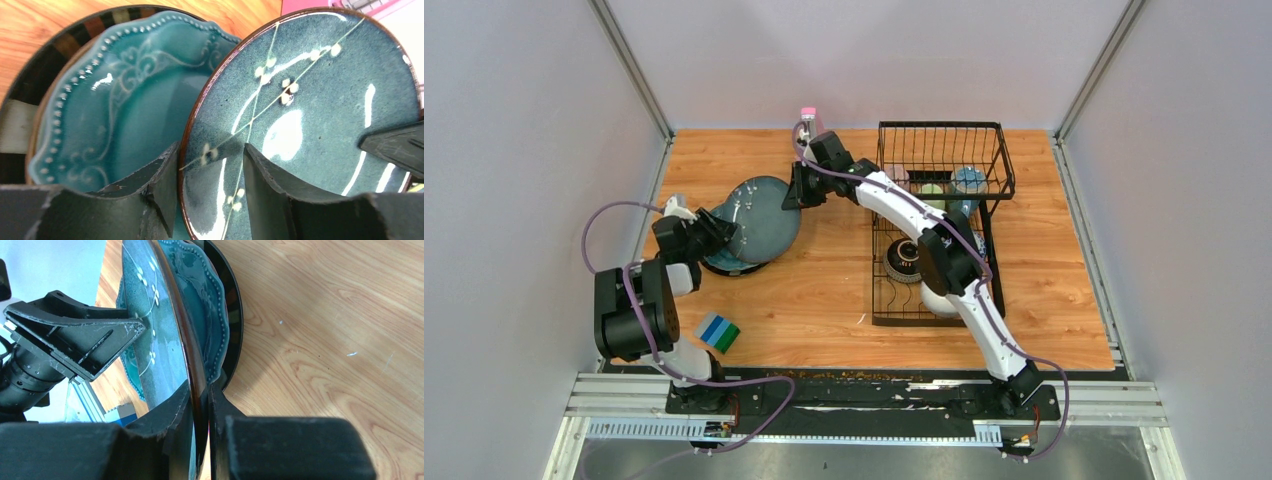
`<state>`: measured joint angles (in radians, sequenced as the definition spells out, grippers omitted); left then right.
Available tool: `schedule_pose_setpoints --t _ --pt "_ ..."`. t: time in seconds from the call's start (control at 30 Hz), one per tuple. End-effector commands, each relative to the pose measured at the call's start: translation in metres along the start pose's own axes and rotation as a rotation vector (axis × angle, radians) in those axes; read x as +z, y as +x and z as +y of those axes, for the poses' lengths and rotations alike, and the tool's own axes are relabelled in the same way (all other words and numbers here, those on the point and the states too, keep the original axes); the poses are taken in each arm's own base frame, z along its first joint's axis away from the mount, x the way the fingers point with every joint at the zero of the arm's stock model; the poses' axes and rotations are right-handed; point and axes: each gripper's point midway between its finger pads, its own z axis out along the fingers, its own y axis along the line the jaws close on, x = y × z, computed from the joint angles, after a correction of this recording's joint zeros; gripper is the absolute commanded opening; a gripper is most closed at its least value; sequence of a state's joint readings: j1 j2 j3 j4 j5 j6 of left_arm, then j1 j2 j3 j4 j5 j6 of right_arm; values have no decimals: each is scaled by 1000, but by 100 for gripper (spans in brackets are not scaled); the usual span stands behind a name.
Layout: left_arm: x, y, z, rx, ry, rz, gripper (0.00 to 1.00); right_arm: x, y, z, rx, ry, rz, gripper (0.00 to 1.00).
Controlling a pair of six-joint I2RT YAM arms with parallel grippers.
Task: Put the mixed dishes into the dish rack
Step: Pick up the plate at the center of the board.
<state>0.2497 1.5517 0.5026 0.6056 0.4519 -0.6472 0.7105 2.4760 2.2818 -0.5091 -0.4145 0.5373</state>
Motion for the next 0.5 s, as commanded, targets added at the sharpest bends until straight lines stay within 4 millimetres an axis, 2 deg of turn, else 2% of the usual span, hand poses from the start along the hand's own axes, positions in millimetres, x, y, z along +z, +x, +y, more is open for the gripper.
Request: schedule_pose_setpoints --t 0.0,0.17,0.33,0.47 --pt "-10 -3 -85 113 287 61 55 -31 -7 104 -144 -198 -62 0" --pt "-15 -12 -87 144 255 41 62 -46 -16 114 -158 -201 -96 0" --pt "-20 -18 -85 152 215 21 72 -55 -20 120 -167 -202 -113 0" --pt "-25 -24 -91 174 220 12 77 -66 -21 127 -169 -217 -116 0"
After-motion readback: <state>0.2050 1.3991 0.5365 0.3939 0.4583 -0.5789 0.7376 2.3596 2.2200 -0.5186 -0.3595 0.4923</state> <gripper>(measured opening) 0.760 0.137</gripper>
